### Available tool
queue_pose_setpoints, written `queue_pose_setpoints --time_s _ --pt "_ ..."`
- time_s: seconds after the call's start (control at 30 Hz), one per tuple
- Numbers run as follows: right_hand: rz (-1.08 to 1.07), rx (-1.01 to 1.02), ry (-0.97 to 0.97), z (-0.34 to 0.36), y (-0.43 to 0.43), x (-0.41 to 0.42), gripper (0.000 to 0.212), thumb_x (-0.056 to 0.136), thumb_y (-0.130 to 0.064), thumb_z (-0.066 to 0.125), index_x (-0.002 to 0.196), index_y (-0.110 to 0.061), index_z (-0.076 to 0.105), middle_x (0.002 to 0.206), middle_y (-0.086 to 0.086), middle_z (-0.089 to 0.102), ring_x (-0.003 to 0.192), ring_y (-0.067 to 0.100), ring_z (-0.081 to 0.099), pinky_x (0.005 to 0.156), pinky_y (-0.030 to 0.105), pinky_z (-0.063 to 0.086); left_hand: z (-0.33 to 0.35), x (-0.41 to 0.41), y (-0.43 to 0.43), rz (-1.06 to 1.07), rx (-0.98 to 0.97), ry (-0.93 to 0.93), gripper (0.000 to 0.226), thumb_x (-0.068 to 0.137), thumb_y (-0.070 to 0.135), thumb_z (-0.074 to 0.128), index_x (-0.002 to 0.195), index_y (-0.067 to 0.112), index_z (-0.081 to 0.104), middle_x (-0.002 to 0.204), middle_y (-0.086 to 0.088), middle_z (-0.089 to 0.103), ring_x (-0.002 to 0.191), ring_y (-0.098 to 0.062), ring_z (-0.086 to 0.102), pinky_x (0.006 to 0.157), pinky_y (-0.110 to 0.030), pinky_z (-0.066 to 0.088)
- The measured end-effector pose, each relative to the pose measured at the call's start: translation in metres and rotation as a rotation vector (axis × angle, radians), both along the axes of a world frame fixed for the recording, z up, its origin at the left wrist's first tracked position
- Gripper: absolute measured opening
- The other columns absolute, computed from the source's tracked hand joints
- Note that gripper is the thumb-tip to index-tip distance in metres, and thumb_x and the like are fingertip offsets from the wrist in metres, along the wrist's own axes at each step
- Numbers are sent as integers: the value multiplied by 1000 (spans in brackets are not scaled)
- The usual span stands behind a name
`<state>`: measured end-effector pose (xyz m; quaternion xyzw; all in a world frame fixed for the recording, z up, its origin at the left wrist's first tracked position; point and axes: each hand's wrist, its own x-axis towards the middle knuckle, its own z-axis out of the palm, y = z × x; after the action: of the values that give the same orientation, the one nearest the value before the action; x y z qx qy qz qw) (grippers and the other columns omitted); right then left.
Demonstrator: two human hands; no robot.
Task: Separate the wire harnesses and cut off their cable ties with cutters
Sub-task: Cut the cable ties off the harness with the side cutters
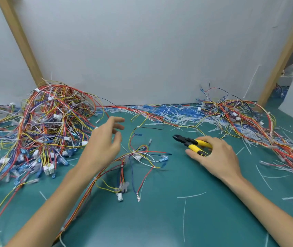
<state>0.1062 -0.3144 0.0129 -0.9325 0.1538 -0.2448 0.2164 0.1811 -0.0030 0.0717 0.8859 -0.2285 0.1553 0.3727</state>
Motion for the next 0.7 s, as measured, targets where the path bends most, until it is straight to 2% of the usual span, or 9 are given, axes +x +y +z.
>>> queue_pose_setpoints --time_s 0.1,0.17,0.3,0.37,0.47,0.53,0.6,0.63,0.7 --pt "4 -36 0 1 2 -1 42 73 -68 70 103 -38 72 98 -13 68 103 18 58 84 34 46 -10 -20 -1 -84 84 -141 25 95 7 58 117 19 60 105 8 64 99 -12 59 90 -30 45" --pt "17 -59 -24 4 2 -2 30 79 -59 69 98 -36 73 96 -13 70 100 18 58 84 33 43 -19 -32 -5 -85 165 -181 17 98 20 58 115 21 61 108 9 62 104 -15 56 93 -33 43" --pt "42 -197 -86 6 1 -5 19 86 -36 70 103 -29 73 104 -8 70 107 20 58 98 36 34 -35 -45 -17 73 412 -99 31 104 44 38 128 31 53 126 11 54 115 -18 51 96 -35 41" --pt "74 -258 -224 11 7 -8 14 88 -28 68 101 -26 73 101 -8 68 106 21 57 95 35 32 -40 -47 -21 147 512 -61 33 103 40 36 134 33 45 129 8 50 116 -19 51 94 -32 40" --pt "243 -269 -404 21 28 -16 9 88 -21 64 92 -21 72 90 -9 66 91 19 58 86 34 40 -43 -44 -21 182 533 14 34 99 30 42 133 31 42 118 6 56 112 -21 53 91 -33 40" --pt "414 -214 -440 24 49 -25 11 91 -18 62 84 -17 70 79 -8 65 77 17 59 75 38 47 -41 -40 -16 160 408 57 30 96 25 48 125 32 49 103 11 61 104 -18 57 85 -35 46" --pt "567 -126 -404 23 72 -36 19 96 -22 58 82 -16 70 73 -8 62 67 12 57 65 36 50 -38 -36 -9 105 180 87 25 92 19 60 113 32 59 82 12 63 84 -9 60 76 -32 50" --pt "626 -62 -370 22 84 -42 22 97 -25 56 84 -17 71 74 -10 63 67 9 58 63 33 50 -35 -36 -8 79 70 68 25 89 15 65 109 31 63 78 13 63 78 -7 59 73 -26 49" --pt "693 174 -256 18 103 -51 27 99 -33 51 96 -24 75 82 -17 68 75 4 65 61 26 52 -30 -42 -11 53 -146 4 27 86 11 72 104 30 67 79 14 66 80 -5 62 67 -10 44"
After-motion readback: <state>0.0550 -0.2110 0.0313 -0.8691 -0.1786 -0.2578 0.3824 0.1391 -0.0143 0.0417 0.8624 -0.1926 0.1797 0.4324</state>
